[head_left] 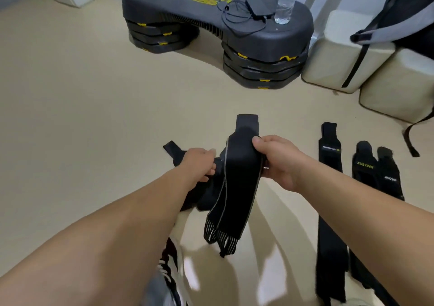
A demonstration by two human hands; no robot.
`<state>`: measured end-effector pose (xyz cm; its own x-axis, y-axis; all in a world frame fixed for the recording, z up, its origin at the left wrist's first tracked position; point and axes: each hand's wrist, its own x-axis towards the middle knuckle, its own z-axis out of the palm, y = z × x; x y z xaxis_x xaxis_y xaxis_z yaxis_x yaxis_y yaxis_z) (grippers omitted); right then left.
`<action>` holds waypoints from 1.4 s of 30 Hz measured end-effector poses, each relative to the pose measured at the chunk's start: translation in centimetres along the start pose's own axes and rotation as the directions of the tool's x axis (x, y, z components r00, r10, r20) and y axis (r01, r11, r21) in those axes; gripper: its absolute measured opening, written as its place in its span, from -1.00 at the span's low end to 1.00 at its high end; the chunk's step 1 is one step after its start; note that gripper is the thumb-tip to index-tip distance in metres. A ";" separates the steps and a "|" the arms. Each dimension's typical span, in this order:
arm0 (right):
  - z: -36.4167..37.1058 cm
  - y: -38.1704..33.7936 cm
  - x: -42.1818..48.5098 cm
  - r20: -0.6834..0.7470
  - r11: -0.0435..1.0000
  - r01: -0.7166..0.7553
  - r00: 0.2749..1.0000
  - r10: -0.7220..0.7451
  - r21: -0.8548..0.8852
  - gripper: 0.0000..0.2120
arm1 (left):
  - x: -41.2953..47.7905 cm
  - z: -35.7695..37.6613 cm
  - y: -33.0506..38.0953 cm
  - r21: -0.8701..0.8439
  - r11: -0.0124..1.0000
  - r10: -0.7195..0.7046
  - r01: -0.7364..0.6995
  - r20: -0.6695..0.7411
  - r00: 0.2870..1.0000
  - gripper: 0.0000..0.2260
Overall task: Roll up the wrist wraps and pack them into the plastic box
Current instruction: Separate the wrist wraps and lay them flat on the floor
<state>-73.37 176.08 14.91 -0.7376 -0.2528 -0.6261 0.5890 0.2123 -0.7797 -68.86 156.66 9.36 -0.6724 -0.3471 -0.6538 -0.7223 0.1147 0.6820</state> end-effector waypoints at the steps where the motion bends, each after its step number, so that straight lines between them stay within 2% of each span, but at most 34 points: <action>1: 0.4 -0.8 -1.0 -0.004 1.000 0.014 1.000 -0.014 0.002 -0.84 | -1.5 -0.3 1.6 -0.017 1.000 0.010 -0.009 0.057 0.998 -0.73; 3: 1.0 -2.3 -3.1 -0.015 0.999 0.042 0.999 -0.042 0.005 -0.90 | -4.3 -1.0 4.6 -0.046 0.997 0.072 -0.065 0.177 0.981 -0.69; 5: 1.1 -3.7 -5.5 -0.042 0.998 0.069 0.997 -0.069 0.006 -0.91 | -7.5 -2.2 7.2 -0.002 0.992 0.123 -0.126 0.258 0.958 -0.72; 9: 0.1 -5.8 -10.4 -0.150 0.989 0.150 0.978 -0.147 0.007 -0.92 | -13.8 -4.0 11.2 0.095 0.966 0.191 -0.239 0.361 0.913 -0.54; 12: -0.7 -7.0 -13.6 -0.235 0.971 0.239 0.945 -0.228 0.016 -0.96 | -18.4 -4.5 12.9 0.054 0.943 0.276 -0.328 0.420 0.864 -0.59; 16: -1.2 -7.5 -16.2 -0.275 0.934 0.338 0.914 -0.297 0.116 -0.95 | -23.1 -4.1 13.5 0.007 0.894 0.410 -0.447 0.385 0.827 -0.69; 19: -1.5 -7.3 -16.6 -0.295 0.911 0.366 0.907 -0.302 0.190 -0.96 | -24.8 -3.3 13.1 -0.076 0.889 0.444 -0.451 0.381 0.811 -0.67; 23: -2.0 -8.1 -16.5 -0.214 0.898 0.355 0.928 -0.305 0.259 -0.90 | -24.9 -2.2 13.9 -0.109 0.864 0.499 -0.492 0.320 0.805 -0.87; 28: -3.5 -9.1 -16.3 -0.164 0.856 0.384 0.923 -0.348 0.346 -0.83 | -25.1 -1.2 15.5 -0.157 0.852 0.520 -0.500 0.380 0.765 -0.88; 34: -2.8 -8.6 -15.7 -0.149 0.856 0.423 0.906 -0.397 0.297 -0.78 | -24.4 -0.5 15.6 -0.107 0.835 0.547 -0.539 0.256 0.797 -0.96; 36: -2.4 -8.5 -15.9 -0.091 0.845 0.418 0.907 -0.412 0.334 -0.76 | -24.1 -0.5 15.4 -0.085 0.833 0.550 -0.546 0.228 0.803 -0.98; 39: -2.2 -8.4 -16.6 0.008 0.822 0.384 0.905 -0.426 0.420 -0.85 | -23.4 -0.8 15.2 -0.086 0.839 0.541 -0.537 0.228 0.809 -0.94; 42: -2.2 -8.0 -16.4 -0.027 0.849 0.416 0.902 -0.432 0.325 -0.83 | -23.2 -1.1 15.2 -0.085 0.848 0.527 -0.522 0.217 0.821 -0.94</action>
<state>-66.76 180.60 31.46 -0.9284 -0.2937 -0.2277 0.3003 -0.2316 -0.9253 -64.05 165.47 35.29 -0.9684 -0.0225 -0.2485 -0.2479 0.1999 0.9480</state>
